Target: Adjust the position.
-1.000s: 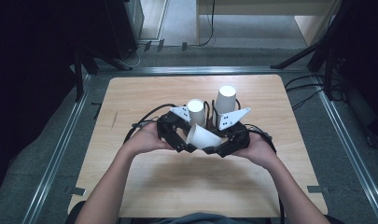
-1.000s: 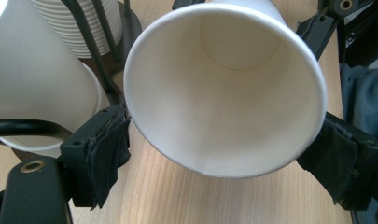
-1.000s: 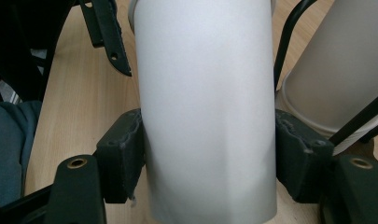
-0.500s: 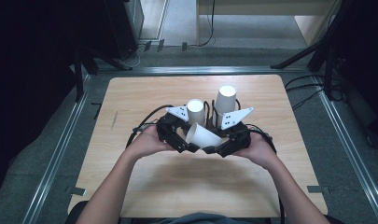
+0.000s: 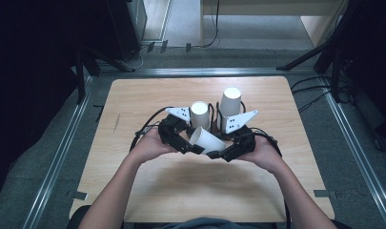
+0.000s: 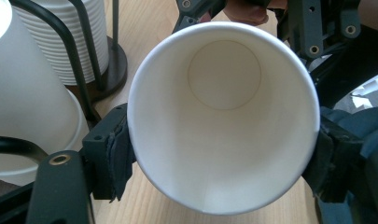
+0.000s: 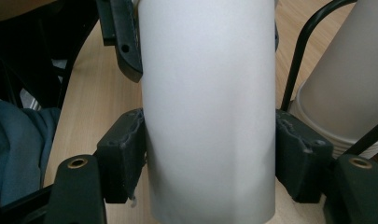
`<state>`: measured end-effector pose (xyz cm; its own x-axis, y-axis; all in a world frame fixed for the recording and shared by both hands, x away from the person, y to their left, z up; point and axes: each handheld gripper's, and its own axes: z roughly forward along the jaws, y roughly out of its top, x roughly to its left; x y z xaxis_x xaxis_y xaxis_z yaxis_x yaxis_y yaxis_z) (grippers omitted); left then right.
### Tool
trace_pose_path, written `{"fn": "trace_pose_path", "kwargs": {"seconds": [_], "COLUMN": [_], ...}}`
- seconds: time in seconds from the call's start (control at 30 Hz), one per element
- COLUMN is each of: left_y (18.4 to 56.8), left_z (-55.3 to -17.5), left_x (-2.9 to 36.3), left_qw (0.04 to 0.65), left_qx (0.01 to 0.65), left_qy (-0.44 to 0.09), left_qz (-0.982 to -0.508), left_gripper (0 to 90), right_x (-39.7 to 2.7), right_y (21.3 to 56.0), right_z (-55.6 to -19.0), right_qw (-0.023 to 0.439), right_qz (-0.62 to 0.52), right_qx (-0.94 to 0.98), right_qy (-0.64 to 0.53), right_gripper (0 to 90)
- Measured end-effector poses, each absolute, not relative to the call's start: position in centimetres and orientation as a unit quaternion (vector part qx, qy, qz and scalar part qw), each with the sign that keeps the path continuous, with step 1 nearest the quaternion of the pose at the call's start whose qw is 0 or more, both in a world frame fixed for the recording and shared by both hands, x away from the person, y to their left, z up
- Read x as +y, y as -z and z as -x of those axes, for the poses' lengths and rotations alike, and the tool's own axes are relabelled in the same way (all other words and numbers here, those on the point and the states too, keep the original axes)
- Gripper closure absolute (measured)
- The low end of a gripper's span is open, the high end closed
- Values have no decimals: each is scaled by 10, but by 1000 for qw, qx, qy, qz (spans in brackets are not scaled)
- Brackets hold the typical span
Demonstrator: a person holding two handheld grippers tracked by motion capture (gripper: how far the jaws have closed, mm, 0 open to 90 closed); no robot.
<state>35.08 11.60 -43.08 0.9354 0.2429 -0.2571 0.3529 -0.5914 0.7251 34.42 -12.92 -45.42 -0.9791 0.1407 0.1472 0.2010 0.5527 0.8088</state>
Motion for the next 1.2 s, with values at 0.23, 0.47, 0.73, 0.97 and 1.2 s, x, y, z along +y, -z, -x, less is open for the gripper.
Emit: {"fn": "trace_pose_path", "kwargs": {"seconds": [0.23,0.47,0.73,0.97,1.2], "left_y": [429,420,410,412,416], "left_z": [-351,-352,-351,-352,-351], "left_x": [117,127,124,117,109], "left_qw": [419,411,373,342,304], "left_qx": [166,173,156,147,133], "left_qy": [64,52,30,23,13], "left_qz": [-891,-893,-914,-928,-943], "left_gripper": [262,262,261,259,258], "right_x": [-129,-129,-127,-123,-123], "right_y": [454,454,457,460,460], "right_z": [-344,-346,-347,-347,-347], "right_qw": [33,40,34,31,27], "right_qz": [100,118,120,115,114], "right_qx": [-880,-886,-890,-895,-894], "right_qy": [463,446,438,430,432], "right_gripper": [317,234,230,230,235]}}
